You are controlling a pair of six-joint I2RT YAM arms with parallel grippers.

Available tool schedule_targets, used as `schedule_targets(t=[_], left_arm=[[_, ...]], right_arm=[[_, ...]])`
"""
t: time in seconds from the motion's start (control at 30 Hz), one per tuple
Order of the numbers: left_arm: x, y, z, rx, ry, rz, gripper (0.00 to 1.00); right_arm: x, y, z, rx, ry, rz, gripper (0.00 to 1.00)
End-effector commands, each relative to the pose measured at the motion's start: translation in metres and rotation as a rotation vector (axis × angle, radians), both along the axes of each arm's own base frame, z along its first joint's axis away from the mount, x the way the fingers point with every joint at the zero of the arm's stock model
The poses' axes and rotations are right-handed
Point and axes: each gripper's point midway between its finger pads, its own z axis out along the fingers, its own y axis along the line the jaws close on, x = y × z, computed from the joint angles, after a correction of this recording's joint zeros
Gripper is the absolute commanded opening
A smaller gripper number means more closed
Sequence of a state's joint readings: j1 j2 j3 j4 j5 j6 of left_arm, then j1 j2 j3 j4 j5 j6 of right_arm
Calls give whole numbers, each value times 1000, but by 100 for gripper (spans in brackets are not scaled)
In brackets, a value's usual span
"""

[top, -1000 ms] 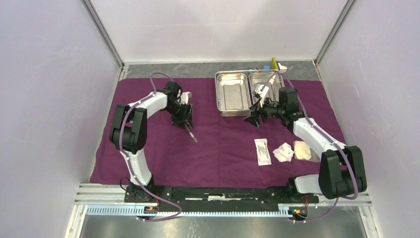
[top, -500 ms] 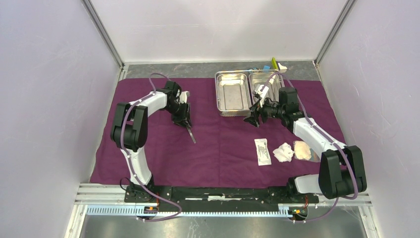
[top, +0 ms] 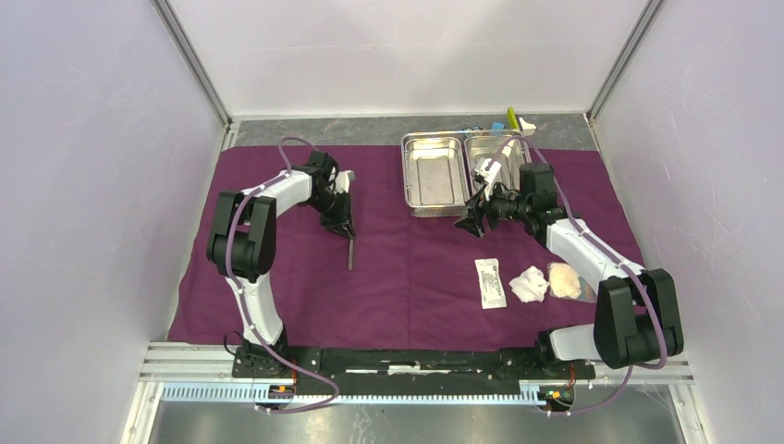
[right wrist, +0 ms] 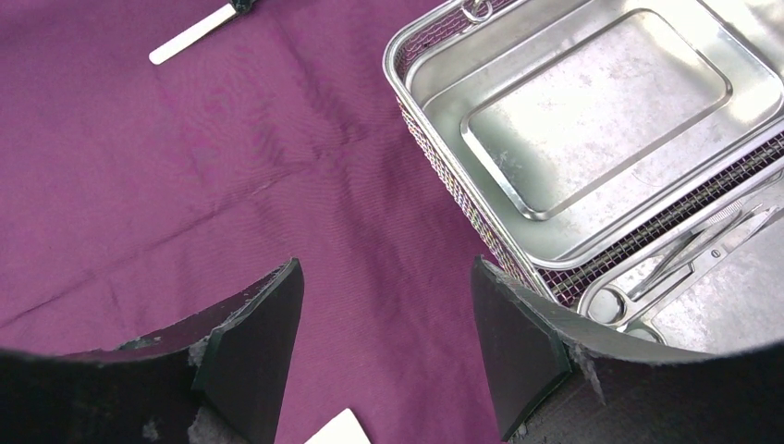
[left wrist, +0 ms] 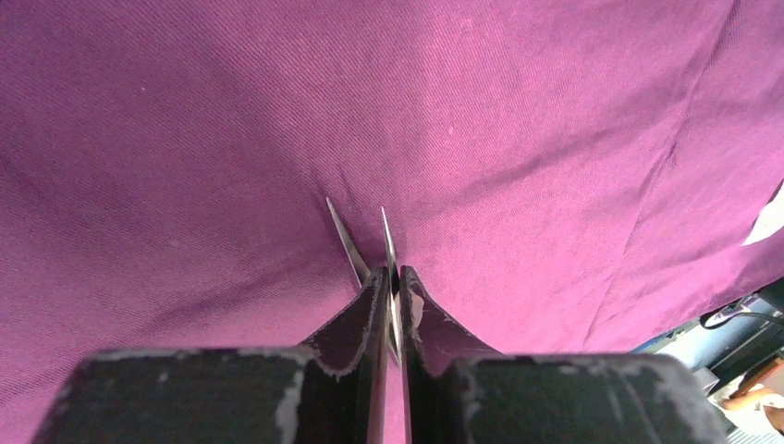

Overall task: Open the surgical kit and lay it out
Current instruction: Adjust the medical item in the surgical kit.

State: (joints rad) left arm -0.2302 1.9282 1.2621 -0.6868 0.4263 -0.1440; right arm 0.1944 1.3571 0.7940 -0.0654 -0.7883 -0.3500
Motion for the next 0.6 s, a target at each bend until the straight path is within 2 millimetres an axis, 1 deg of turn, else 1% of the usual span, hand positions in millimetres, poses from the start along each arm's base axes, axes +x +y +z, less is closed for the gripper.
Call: schedule_targets(t=[0.0, 0.1, 0.2, 0.27, 0.33, 0.43, 0.57], left_arm=[[13, -5, 29, -54, -69, -19, 13], [15, -7, 37, -67, -95, -36, 11], [15, -10, 45, -92, -125, -69, 6], [15, -10, 50, -98, -143, -80, 3], [15, -9, 54, -94, -159, -86, 2], [14, -1, 57, -48, -174, -88, 2], [4, 14, 57, 34, -161, -102, 2]], right_arm=[[1, 4, 6, 15, -30, 27, 73], [0, 7, 11, 30, -32, 38, 73], [-1, 11, 16, 34, -50, 49, 72], [-1, 16, 20, 37, -58, 60, 72], [-1, 22, 21, 37, -56, 75, 73], [-2, 31, 20, 34, -41, 100, 72], [-4, 41, 19, 29, -33, 125, 72]])
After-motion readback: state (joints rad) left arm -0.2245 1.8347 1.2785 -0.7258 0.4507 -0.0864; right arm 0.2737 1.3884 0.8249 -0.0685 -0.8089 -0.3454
